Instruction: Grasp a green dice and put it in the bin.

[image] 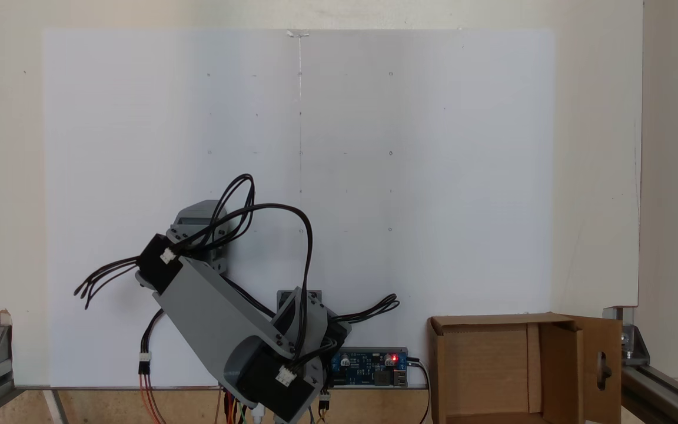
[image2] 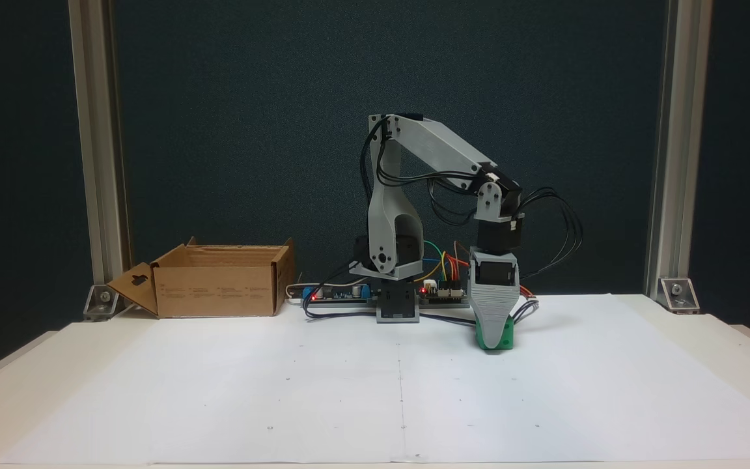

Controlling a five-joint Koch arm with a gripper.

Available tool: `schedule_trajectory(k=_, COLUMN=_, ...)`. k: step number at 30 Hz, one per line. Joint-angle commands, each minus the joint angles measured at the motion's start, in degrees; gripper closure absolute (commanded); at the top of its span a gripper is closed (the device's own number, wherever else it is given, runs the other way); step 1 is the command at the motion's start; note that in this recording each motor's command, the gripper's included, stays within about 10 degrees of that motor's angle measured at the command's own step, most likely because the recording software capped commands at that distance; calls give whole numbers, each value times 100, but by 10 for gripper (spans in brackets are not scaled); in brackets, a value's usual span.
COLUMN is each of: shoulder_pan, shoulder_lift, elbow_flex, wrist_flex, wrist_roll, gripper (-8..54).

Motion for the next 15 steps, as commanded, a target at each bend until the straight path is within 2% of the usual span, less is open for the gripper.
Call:
schedule_trajectory(k=1, shoulder_pan=0, shoulder_lift=18, elbow_flex=-70, wrist_flex=26, wrist_roll=413, gripper=134)
schedule_trajectory(k=7, shoulder_pan=0, shoulder_lift=18, elbow_flex=-53, wrist_flex=18, wrist_roll=413, gripper=184)
schedule_trajectory(k=13, shoulder_pan=0, shoulder_lift=18, elbow_flex=-53, wrist_flex=-18, wrist_roll=413, gripper=185)
schedule_trajectory(k=14, shoulder_pan=0, shoulder_lift=9, elbow_flex=-53, wrist_flex=-26, wrist_roll=413, gripper=205)
schedule_trajectory(k=15, shoulder_pan=0, shoulder_lift=9, elbow_flex=-44, wrist_flex=-18, wrist_roll=413, gripper=265)
